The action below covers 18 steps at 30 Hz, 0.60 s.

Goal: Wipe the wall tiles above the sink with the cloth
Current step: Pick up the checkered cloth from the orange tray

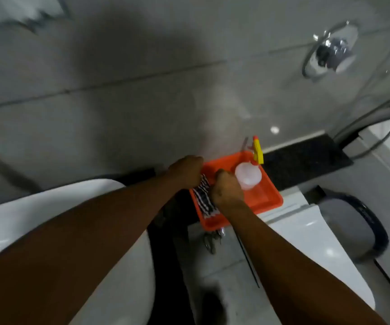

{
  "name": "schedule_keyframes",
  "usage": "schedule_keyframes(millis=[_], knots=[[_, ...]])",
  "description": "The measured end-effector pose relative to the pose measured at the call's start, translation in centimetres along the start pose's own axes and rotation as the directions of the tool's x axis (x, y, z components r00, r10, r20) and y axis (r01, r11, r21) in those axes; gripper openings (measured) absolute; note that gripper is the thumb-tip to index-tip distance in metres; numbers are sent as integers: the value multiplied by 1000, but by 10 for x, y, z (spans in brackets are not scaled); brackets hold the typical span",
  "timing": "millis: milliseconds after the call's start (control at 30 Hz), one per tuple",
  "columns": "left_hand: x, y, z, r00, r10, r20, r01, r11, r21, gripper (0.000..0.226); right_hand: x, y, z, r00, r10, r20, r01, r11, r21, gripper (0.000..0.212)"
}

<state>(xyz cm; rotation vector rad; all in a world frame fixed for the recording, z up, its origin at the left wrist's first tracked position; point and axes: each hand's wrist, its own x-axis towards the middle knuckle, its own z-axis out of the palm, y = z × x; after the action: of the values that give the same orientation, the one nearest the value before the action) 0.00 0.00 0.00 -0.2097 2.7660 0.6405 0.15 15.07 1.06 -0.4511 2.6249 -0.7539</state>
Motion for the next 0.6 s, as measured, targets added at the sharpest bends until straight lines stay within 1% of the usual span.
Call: schedule_keyframes(millis=[33,100,133,167,200,233,300,333,400,433,467,500,533,567,600], knots=[[15,-2,15,999,-39,38,39,999,8,29,8,19,12,994,83,65,-84,996,13,36],[39,-7,39,986,-126,110,122,991,46,22,26,50,32,954,246,169,-270,953,139,47],[47,-9,46,965,-199,170,187,979,87,14,31,58,39,910,317,266,-380,896,229,50],[58,-14,57,954,-226,197,208,972,108,10,38,67,49,857,371,357,-486,813,320,51],[67,-15,64,944,-243,222,216,966,143,15,45,71,55,798,412,441,-583,713,389,51],[75,-16,67,943,-242,231,206,964,170,18,53,76,61,766,431,478,-631,649,426,51],[87,-16,73,938,-245,244,191,956,225,22,64,80,70,723,461,515,-686,564,458,46],[92,-16,74,932,-260,253,203,952,231,22,69,79,72,702,465,538,-709,523,473,41],[96,-14,75,929,-283,238,239,951,196,18,77,80,79,671,478,567,-739,494,459,20],[97,-15,75,928,-294,227,263,952,155,16,80,82,80,653,493,575,-755,486,440,15],[97,-13,73,926,-313,212,303,950,79,25,80,83,80,634,505,586,-772,468,431,18],[97,-14,70,920,-337,198,343,939,7,37,80,83,78,632,503,589,-774,441,454,15],[93,-11,63,908,-374,189,399,910,-114,43,78,80,74,647,497,578,-762,418,495,18],[90,-10,57,900,-399,176,435,854,-286,37,76,77,68,669,487,561,-743,405,533,29],[83,-8,47,894,-415,170,443,761,-474,21,73,73,62,699,469,540,-713,391,582,40]])
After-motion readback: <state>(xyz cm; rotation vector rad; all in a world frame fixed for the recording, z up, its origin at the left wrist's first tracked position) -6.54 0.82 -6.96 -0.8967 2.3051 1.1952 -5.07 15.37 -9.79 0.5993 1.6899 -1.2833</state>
